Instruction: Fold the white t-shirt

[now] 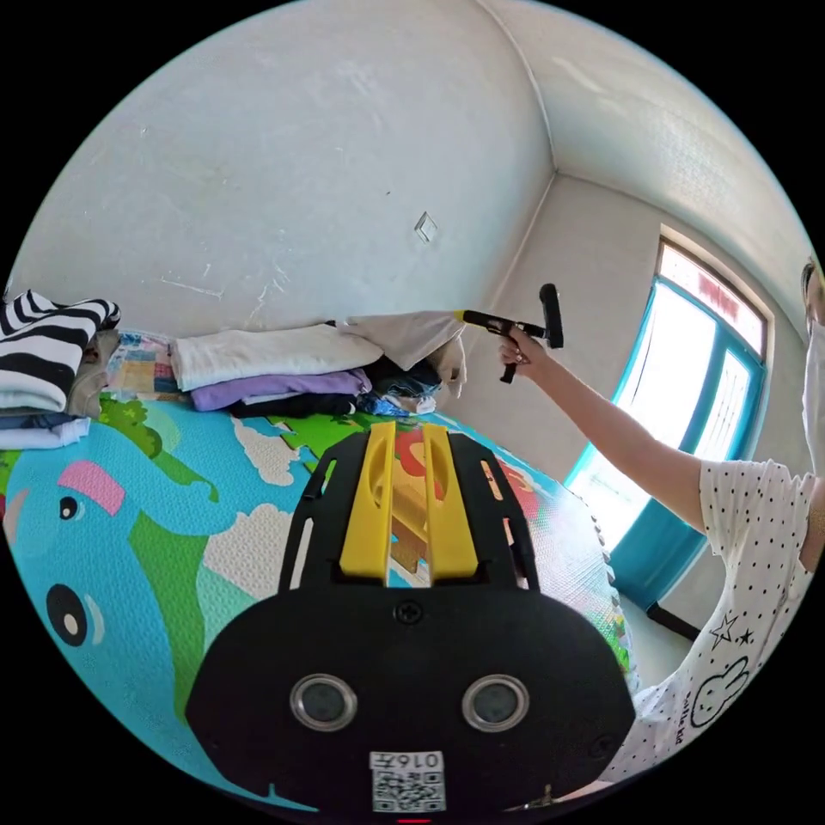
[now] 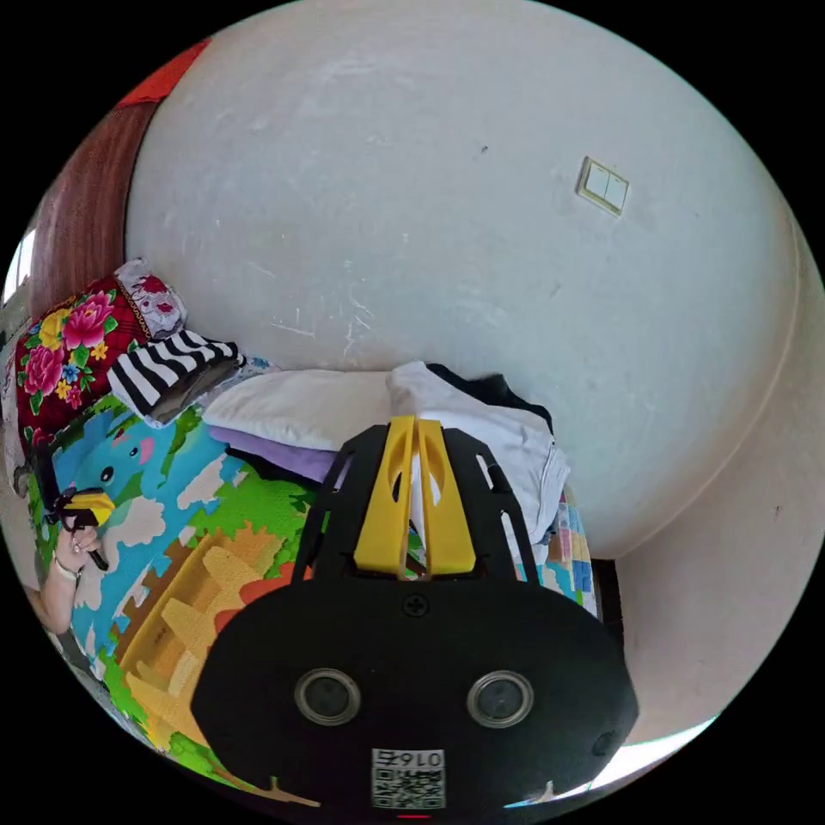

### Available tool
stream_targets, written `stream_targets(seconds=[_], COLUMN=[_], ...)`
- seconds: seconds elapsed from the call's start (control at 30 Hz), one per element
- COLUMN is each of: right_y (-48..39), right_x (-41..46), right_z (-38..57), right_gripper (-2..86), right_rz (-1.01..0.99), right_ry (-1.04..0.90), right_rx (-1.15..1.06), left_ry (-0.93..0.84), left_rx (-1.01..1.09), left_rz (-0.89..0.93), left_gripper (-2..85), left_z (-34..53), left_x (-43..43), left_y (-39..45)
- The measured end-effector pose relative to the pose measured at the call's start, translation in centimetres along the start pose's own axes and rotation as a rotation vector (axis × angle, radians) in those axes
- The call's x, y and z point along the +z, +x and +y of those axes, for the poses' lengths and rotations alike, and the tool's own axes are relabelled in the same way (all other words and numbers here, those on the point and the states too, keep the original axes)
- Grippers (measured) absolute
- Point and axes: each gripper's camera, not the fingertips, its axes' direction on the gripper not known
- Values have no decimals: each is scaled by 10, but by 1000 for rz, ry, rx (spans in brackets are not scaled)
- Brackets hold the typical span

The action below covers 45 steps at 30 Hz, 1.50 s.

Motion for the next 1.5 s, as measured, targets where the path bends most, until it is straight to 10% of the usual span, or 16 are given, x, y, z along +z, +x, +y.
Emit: stream_targets(seconds=[0.37, 0.6, 0.93, 1.5], right_y=[-165, -195, -187, -225], right_x=[-128, -204, -237, -391], right_z=[135, 251, 357, 356], right_gripper=[38, 102, 109, 5], right_rz=[-477, -144, -233, -536], right_ry=[-315, -288, -396, 71], right_rx=[-235, -147, 206, 36], left_ry=[-141, -414, -495, -263], left_rx=[65, 231, 340, 519], left_rz=[-178, 12, -77, -276], left_gripper=[77, 79, 90, 28], left_z=[-41, -19, -17, -21], left_x=[-40, 33, 69, -51], left_y=[208, 338, 444, 525])
